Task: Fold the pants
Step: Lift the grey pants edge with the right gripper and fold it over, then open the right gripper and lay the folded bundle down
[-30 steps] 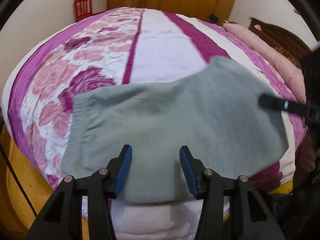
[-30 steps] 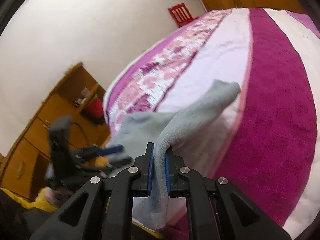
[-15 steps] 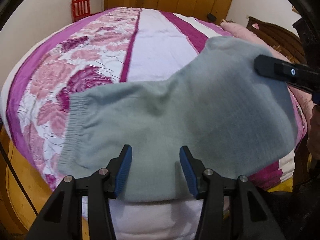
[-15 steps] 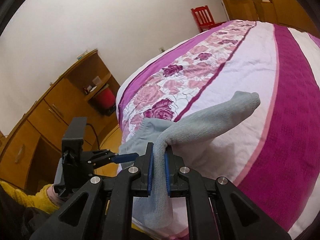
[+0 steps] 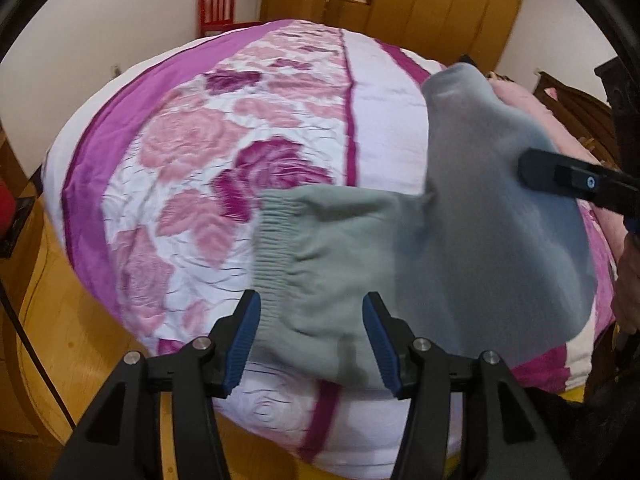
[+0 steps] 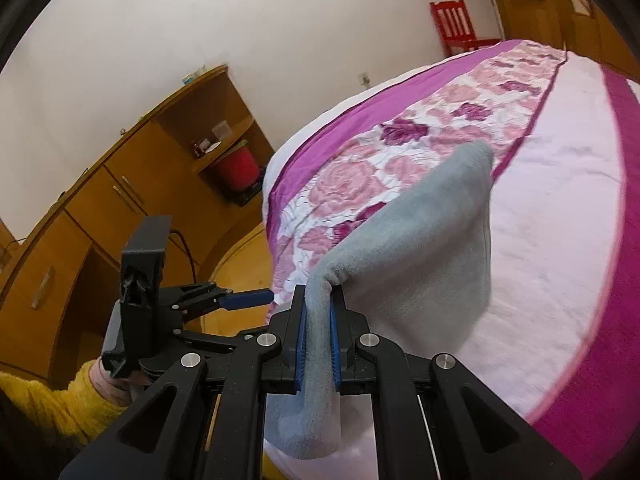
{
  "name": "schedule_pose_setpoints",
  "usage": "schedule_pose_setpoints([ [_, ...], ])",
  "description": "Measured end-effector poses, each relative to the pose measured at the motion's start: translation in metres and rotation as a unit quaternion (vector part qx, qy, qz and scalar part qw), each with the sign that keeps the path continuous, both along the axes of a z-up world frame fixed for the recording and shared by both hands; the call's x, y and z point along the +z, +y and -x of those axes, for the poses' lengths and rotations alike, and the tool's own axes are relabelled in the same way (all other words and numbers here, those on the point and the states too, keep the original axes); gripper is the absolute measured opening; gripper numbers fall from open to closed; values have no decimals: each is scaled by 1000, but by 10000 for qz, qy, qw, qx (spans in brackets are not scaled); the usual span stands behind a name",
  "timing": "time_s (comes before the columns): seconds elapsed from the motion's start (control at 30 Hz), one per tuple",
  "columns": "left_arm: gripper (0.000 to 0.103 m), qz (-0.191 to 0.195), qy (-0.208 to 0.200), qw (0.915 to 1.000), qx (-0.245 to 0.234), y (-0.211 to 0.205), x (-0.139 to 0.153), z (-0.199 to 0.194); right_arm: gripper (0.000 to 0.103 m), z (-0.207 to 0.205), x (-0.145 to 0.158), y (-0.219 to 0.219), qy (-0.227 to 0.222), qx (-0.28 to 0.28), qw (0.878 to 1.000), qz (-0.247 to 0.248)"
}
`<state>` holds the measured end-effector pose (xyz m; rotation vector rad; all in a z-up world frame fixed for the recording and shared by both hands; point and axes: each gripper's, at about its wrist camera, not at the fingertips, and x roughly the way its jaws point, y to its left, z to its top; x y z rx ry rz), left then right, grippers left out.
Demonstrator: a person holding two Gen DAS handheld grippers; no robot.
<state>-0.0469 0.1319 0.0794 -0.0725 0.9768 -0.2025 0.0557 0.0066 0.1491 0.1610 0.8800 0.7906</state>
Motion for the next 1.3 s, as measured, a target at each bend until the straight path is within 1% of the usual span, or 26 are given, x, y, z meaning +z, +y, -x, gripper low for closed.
schedule_pose_setpoints([
  [0.13, 56, -120, 59, 9997, 179, 15, -7, -4, 10, -11, -6, 24, 141, 184, 9997, -18],
  [0.33, 56, -49, 125, 9992, 377, 33, -17, -4, 10, -27, -18, 57, 397, 414, 9983, -73],
  [0.43, 56, -95, 148, 9988, 462, 39, -21, -4, 10, -37, -31, 72, 551, 423, 9976, 5],
  [0.57, 56, -10, 175, 9981, 591, 50, -26, -4, 10, -49, -53, 86, 821, 377, 9958, 121],
  [0.77, 56, -68, 160, 9969, 767, 63, -27, 0, 11, -59, -78, 105, 1067, 419, 9931, 231],
  [0.87, 56, -72, 143, 9963, 845, 69, -25, 4, 20, -60, -80, 107, 1132, 419, 9926, 113],
  [0.97, 56, -107, 130, 9961, 871, 71, -21, 7, 22, -56, -70, 101, 1086, 370, 9934, -38],
  [1.03, 56, -181, 121, 9962, 844, 70, -18, 8, 22, -52, -61, 96, 974, 370, 9945, -47],
  [1.07, 56, -209, 100, 9963, 829, 69, -15, 9, 24, -50, -56, 94, 902, 348, 9953, -21],
  [1.17, 56, -158, 44, 9964, 829, 68, -4, 11, 30, -41, -43, 81, 653, 209, 9976, 135],
  [1.23, 56, -87, -52, 9967, 806, 65, 7, 13, 30, -34, -38, 70, 500, 98, 9982, 305],
  [1.3, 56, -68, -161, 9971, 746, 61, 18, 15, 30, -29, -38, 60, 357, -62, 9977, 576],
])
